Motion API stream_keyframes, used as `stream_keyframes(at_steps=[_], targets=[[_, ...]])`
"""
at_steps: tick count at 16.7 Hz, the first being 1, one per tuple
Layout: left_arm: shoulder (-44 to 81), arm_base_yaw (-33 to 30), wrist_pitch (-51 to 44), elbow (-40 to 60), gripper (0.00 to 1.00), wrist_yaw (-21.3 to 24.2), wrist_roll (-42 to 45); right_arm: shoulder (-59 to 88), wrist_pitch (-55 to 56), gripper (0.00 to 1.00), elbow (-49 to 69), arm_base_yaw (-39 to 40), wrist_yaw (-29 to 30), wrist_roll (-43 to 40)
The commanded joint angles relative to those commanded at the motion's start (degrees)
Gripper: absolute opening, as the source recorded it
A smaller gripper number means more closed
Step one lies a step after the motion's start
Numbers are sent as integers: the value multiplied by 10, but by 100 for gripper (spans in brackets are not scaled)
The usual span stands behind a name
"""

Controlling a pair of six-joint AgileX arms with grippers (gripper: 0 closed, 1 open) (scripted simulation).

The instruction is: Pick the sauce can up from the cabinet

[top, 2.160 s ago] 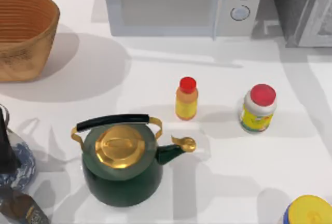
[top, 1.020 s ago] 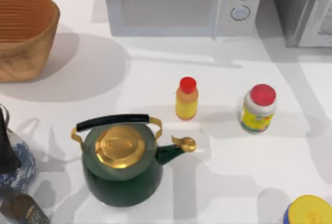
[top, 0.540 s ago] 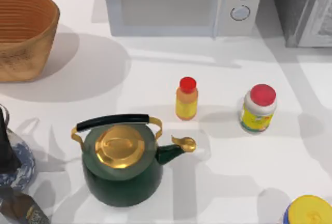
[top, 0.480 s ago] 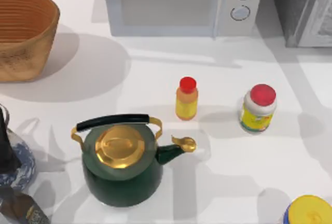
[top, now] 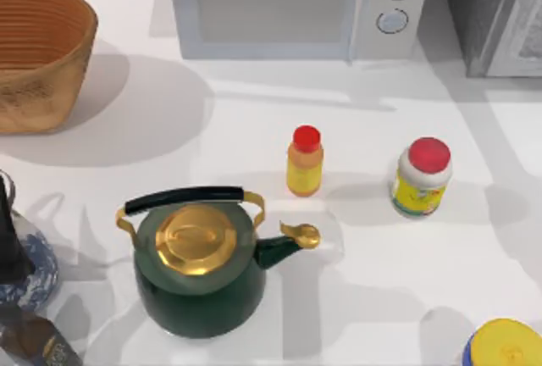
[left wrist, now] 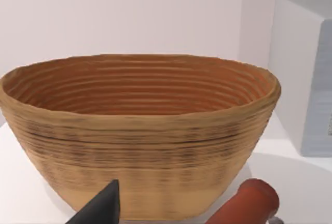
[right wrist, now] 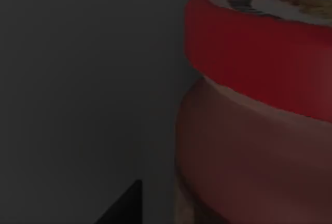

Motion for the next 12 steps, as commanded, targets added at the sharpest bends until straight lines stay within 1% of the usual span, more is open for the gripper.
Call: stream_keyframes(at_steps=[9,10,12], targets=[[0,0,0,0,100,0,0,0,0,2,0,0,0,0],[0,0,0,0,100,0,0,0,0,0,0,0,0,0],[0,0,0,0,100,0,0,0,0,0,0,0,0,0]])
